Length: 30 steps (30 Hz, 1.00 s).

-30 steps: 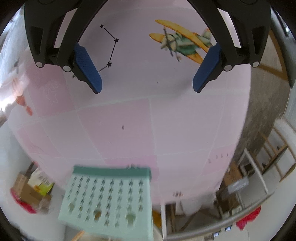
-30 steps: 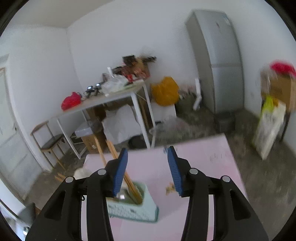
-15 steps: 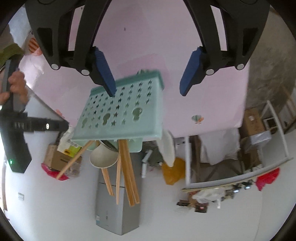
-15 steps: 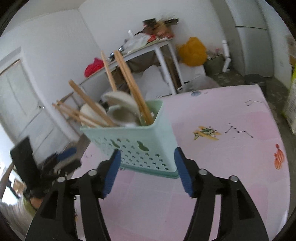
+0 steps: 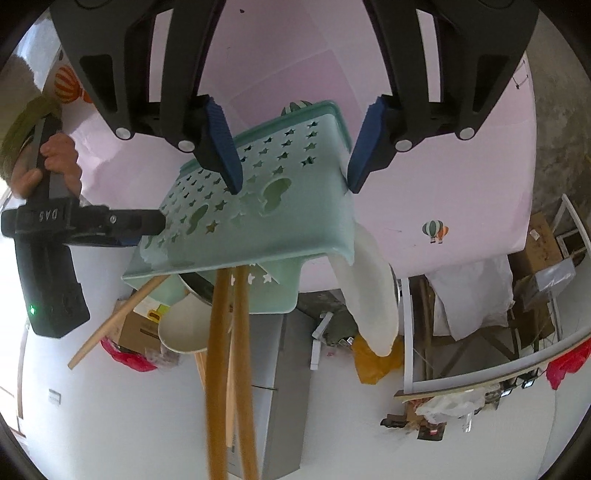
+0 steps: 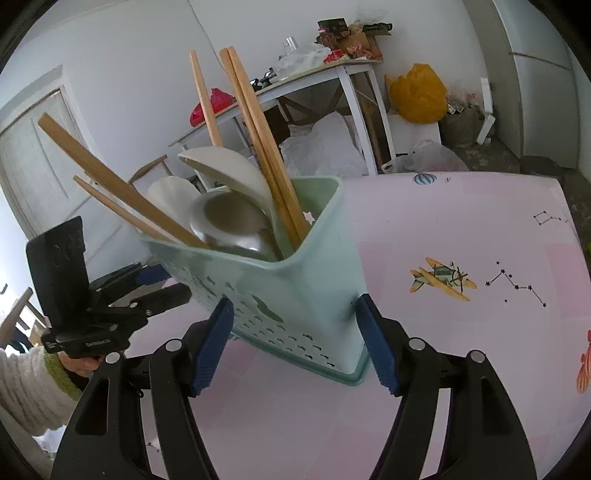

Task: Organize utensils

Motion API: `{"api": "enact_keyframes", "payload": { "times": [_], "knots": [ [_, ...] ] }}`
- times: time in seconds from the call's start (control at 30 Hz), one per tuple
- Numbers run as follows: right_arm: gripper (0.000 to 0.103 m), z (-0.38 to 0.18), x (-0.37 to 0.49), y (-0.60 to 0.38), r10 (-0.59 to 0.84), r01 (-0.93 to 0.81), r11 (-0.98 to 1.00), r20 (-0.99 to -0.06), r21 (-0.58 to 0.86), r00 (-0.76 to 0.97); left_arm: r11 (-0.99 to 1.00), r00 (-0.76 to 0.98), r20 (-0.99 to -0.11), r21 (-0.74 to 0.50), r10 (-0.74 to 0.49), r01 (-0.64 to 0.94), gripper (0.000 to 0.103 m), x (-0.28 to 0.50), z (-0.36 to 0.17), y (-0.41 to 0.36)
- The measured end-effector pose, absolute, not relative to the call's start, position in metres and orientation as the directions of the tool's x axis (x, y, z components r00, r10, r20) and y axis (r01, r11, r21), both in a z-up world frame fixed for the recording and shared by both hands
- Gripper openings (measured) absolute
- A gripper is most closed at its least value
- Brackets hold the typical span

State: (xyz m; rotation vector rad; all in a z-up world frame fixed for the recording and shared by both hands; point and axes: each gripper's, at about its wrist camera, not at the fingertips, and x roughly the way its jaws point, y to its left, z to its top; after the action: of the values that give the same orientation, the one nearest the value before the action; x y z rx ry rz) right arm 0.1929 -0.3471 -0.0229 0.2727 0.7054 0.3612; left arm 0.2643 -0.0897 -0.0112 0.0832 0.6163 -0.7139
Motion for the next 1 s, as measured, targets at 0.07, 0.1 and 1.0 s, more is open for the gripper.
{"api": "enact_keyframes", "payload": {
  "times": [0.07,0.1,1.0],
  "knots": [
    [0.068,-0.022,0.192,-0.347,0.411,-0.224,0.902,-0.578,0.368,0.705,0.764,0.589,-0.555,-0.14,-0.587,0.63,0.055,0.263,-0.011,-0.089],
    [0.068,-0.022,0.191,-0.347,0.413,-0.221,0.9,-0.577,0.375,0.704,0.766,0.589,-0.557,-0.142,-0.585,0.627,0.055,0.261,-0.011,-0.089],
    [0.068,-0.022,0.163,-0.33,0.393,-0.213,0.912,-0.594,0.351,0.702,0.833,0.658,-0.556,-0.124,-0.508,0.539,0.055,0.203,-0.002,-0.08]
  ]
}}
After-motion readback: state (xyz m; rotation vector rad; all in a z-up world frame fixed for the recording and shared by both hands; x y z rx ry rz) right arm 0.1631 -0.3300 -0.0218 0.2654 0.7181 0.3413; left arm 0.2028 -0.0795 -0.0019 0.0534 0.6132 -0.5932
